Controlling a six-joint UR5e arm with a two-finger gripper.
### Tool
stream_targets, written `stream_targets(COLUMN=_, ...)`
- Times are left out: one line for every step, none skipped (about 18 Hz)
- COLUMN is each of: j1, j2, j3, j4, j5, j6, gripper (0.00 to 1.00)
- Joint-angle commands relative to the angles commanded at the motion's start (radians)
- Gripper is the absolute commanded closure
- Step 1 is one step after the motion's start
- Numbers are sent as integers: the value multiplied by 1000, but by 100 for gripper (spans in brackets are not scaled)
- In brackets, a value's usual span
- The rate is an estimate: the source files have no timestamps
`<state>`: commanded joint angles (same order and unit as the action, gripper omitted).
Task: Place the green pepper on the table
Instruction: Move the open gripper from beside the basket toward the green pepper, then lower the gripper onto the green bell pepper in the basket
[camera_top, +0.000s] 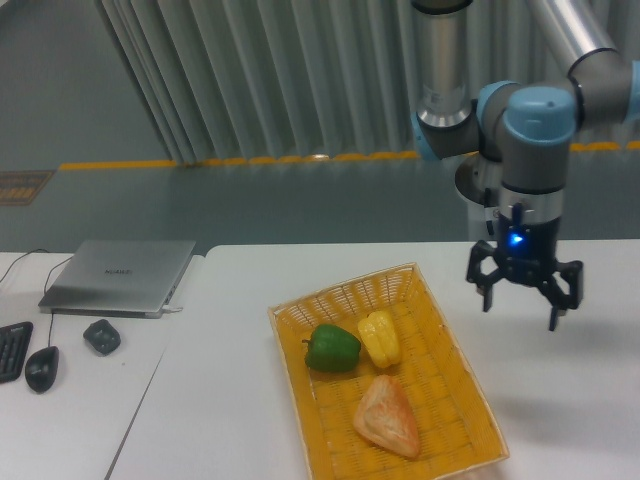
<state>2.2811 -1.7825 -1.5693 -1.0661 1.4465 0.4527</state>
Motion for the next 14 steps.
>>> stream_targets(j1=-17, j2=3, j3=0, j4=3, j5=-5, j6=1, gripper=0)
stream_targets(j1=-46, j2=3, j3=5, j4=5, j5=-5, j6=7, gripper=0)
stream_targets(j1=-80, j2=-3, j3=14, j4=2, j5=1, j6=6, gripper=0)
stream_targets(j1=-109, j2=-6, j3=14, j4=-2, j5=14, j6=6, gripper=0)
stream_targets(j1=-133, j2=-8, j3=15, j4=0, j5=24, j6=9, gripper=0)
stream_targets(j1=-159, j2=-12, j3=18, j4=3, j5=25, j6=24, gripper=0)
stream_targets(j1=-182, j2=-18, j3=28, j4=2, j5=23, j6=61, gripper=0)
stream_targets(j1=-202, j2=-35, j3=28, j4=2, j5=25, j6=107, gripper=0)
stream_targets(j1=-222, j2=-47, j3=28, j4=2, j5=26, j6=145, gripper=0)
stream_targets(j1=-244, j2=-58, j3=32, j4=3, j5=25, j6=171, gripper=0)
stream_targets(j1=-267, j2=-72, j3=43, j4=3, j5=25, j6=196, gripper=0)
stream_targets(j1=-287, j2=-89, j3=55, j4=0, j5=26, j6=231, gripper=0)
stream_targets(j1=-302, j2=-100, j3=60, j4=-2, j5=26, j6=269, gripper=0)
stream_targets(j1=-322, j2=-103, j3=60, j4=-2, j5=26, j6=300, gripper=0)
